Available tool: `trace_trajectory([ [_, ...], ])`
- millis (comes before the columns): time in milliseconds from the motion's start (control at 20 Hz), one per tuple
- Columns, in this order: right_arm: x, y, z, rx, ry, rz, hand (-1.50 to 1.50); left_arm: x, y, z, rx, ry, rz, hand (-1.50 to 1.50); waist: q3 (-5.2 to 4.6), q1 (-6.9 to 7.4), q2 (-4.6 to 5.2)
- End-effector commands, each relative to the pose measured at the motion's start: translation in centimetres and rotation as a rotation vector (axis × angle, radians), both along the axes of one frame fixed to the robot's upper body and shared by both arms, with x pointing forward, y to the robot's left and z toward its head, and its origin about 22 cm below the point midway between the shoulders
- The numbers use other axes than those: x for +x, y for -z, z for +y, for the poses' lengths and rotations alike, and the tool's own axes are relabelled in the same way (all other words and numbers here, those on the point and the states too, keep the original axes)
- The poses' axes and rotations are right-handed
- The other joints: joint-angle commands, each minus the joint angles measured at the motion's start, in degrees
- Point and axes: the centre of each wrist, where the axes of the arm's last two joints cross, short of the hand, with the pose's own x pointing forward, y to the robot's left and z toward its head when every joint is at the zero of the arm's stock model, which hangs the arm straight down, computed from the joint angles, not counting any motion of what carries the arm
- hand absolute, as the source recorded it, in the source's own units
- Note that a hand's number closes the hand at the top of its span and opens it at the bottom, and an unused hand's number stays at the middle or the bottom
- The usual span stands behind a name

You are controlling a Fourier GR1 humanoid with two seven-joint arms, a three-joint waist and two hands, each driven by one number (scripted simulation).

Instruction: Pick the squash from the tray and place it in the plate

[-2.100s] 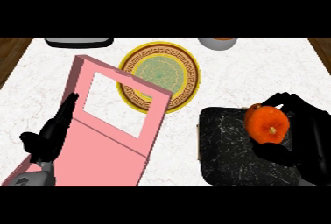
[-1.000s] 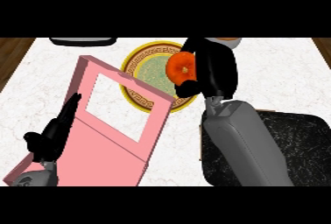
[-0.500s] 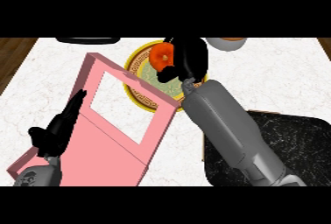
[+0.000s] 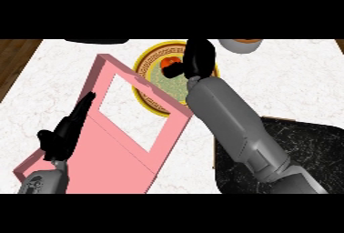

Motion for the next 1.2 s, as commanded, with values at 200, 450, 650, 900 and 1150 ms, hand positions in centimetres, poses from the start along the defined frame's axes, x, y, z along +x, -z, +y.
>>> trace_trajectory([
  [200, 0.0, 0.2, -0.8, 0.27, 0.105, -0.209, -1.5, -0.7, 1.1, 1.4, 0.001, -0.008, -0.005, 0.0, 0.02, -0.5, 0.12],
  [450, -0.8, 1.1, -4.0, 0.494, 0.102, -0.247, -1.5, -0.8, 0.2, 1.6, -0.011, -0.04, 0.006, 0.0, 0.14, -2.67, -0.48],
  [650, -1.5, 2.5, -9.0, 0.56, 0.066, -0.299, -1.5, -1.2, -0.1, 0.2, -0.002, -0.052, 0.002, 0.0, 0.13, -3.41, -0.76],
  [900, -5.2, 6.9, -14.5, 0.549, -0.013, -0.292, -1.5, -0.7, -1.5, 3.1, -0.007, -0.076, 0.017, 0.0, 0.07, -4.18, -0.98],
  [1150, -6.4, 6.9, -19.7, 0.522, -0.075, -0.286, -1.5, -1.8, -0.6, 3.1, 0.011, -0.073, 0.013, 0.0, 0.03, -3.92, -0.96],
])
